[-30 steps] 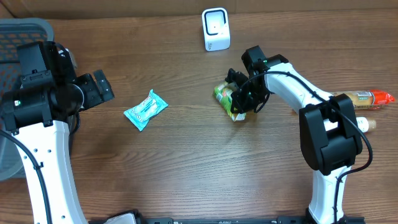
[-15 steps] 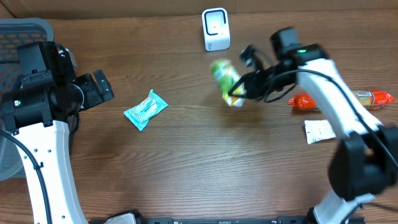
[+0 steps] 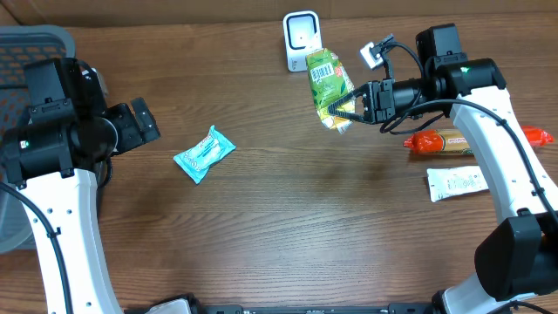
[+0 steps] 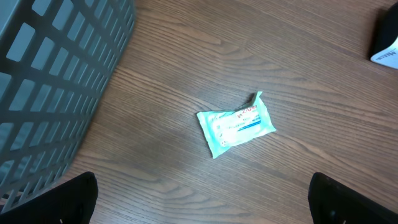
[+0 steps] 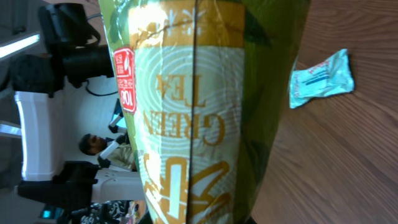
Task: Scan the item barcode
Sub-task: 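Lift the green tea pouch and carry it toward the white scanner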
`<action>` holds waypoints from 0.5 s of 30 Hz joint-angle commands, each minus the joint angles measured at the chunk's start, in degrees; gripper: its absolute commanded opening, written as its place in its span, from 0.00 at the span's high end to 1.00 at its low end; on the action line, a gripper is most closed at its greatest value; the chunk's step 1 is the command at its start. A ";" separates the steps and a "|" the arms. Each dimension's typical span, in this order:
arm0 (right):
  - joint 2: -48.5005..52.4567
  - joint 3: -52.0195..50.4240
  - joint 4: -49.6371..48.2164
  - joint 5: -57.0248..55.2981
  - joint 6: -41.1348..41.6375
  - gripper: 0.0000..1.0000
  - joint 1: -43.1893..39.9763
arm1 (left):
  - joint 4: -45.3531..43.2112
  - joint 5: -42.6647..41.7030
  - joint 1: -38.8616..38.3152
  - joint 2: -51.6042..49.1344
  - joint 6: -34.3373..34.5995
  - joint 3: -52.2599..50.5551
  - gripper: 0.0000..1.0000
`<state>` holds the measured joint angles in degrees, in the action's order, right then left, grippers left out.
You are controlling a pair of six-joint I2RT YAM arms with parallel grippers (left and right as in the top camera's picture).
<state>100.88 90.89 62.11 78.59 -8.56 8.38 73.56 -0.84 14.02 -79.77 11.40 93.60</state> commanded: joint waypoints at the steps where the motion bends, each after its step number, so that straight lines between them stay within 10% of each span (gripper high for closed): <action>1: -0.94 1.40 -0.59 5.42 -0.24 0.96 -0.11 | -0.09 -0.22 0.22 -0.15 -1.11 1.01 0.01; 15: -0.92 1.38 0.68 -16.90 -0.17 0.96 0.04 | -0.09 -0.22 0.22 -0.15 -1.11 1.01 0.01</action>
<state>100.88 90.89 62.94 66.89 -8.38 8.38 73.56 -0.84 14.02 -79.77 11.40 93.60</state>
